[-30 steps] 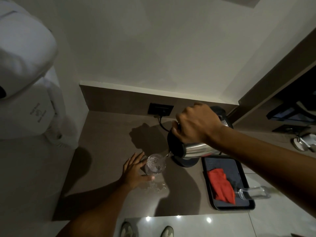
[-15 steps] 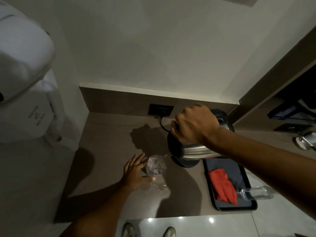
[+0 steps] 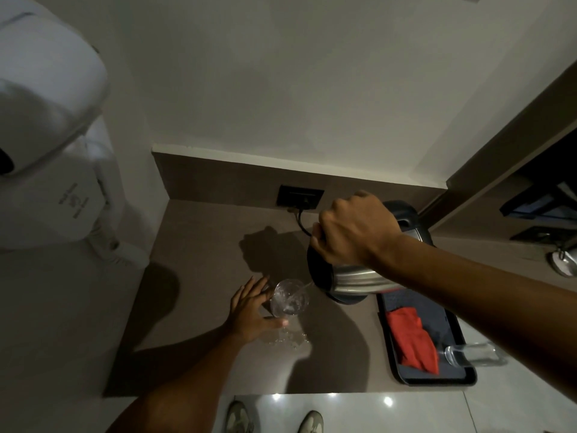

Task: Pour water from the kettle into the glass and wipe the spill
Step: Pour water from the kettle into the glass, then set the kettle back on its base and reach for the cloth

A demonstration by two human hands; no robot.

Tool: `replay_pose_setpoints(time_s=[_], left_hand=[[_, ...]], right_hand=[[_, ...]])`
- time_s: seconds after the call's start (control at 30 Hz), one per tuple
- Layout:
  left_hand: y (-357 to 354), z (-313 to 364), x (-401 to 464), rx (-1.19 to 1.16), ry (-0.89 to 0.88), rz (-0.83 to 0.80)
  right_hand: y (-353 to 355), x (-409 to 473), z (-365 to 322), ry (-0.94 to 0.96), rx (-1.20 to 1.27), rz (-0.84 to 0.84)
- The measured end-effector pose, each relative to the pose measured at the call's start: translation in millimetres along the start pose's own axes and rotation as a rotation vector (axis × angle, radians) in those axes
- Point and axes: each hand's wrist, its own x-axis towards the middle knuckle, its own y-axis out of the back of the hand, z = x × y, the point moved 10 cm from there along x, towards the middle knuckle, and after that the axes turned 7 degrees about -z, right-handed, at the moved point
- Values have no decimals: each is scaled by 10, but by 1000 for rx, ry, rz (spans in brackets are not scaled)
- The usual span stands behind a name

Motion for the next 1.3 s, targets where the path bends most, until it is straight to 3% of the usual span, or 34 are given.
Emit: replay_pose_setpoints(time_s=[0.47,0.67,0.9,1.07,1.3], left_hand=[[-24,-30,23,-20,-7,-5],[-48,-22,16,9,17,-44],[-8,3,4,-26,8,-31],[16,4,4,-33,-30,16],[-9,-20,21,-21,-35,33]], right_hand=[[-132,35,19,-9,58,8],[-186,-35,131,-76,154,130],[-601,-341,644,-265,606,242],[-1100,-668,1309,-561,926,333],[-1770,-1006,1645,-761,1151,474]])
